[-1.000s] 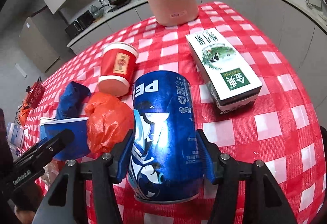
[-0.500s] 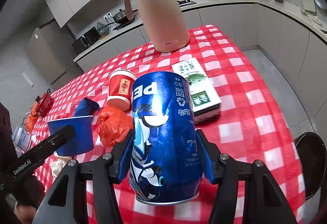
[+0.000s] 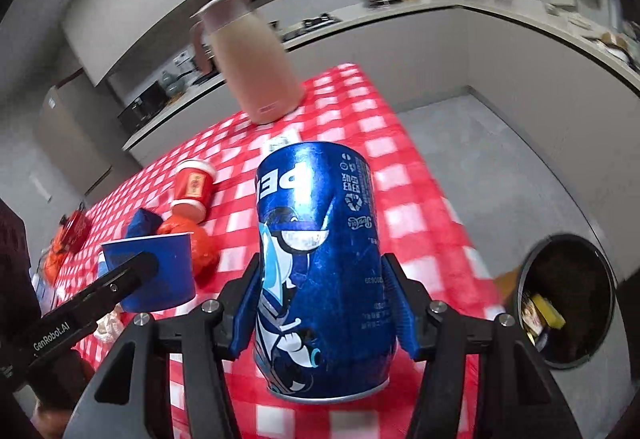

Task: Collect trash
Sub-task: 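Carry the blue cup and Pepsi can over the black bin and release both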

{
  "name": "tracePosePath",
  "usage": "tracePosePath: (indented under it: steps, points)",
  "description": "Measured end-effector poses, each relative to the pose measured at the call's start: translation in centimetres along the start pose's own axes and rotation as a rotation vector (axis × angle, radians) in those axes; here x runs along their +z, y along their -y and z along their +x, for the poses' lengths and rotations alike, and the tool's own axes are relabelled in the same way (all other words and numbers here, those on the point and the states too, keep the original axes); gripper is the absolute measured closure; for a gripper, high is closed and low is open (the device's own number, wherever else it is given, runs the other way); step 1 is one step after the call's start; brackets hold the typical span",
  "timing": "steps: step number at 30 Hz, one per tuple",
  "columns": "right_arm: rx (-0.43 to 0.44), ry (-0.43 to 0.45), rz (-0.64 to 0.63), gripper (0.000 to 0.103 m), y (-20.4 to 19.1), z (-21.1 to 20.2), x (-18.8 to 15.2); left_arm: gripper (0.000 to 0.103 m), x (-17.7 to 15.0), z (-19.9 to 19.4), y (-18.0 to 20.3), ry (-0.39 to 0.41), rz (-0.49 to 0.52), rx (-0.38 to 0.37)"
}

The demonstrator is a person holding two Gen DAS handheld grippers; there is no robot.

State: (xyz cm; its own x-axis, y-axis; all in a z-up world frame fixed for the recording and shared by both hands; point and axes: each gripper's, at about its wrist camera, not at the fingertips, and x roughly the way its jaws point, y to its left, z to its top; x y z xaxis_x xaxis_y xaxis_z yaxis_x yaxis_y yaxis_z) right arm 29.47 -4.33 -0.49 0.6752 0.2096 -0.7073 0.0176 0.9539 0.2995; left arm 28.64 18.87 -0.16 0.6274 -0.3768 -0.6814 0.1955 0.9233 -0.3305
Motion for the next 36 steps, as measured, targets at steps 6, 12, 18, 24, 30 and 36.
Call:
tracePosePath:
  steps: [6,12,18,24,30,36]
  points:
    - [-0.02,-0.005,0.066,0.045,2.8,-1.4,-1.4,0.027,-0.9,0.6,2.4,-0.022,0.034,-0.035]
    - [0.03,-0.014,0.083,0.045,5.0,-1.4,-1.7,0.027,-1.7,1.1,5.3,-0.017,0.043,-0.016]
    - [0.067,-0.006,0.064,0.046,10.0,-2.8,-0.4,0.027,-2.4,2.5,10.7,-0.006,0.024,0.008]
    - [-0.021,0.004,0.083,0.046,20.3,-5.6,1.0,0.027,-3.3,6.9,20.0,-0.042,0.046,-0.058]
    - [-0.119,-0.048,0.129,0.046,29.9,-6.2,0.5,0.027,-5.3,12.6,26.6,-0.124,0.062,-0.127]
    - [-0.145,-0.13,0.154,0.046,36.0,-4.0,-1.0,0.027,-7.8,17.6,29.8,-0.208,0.083,-0.1]
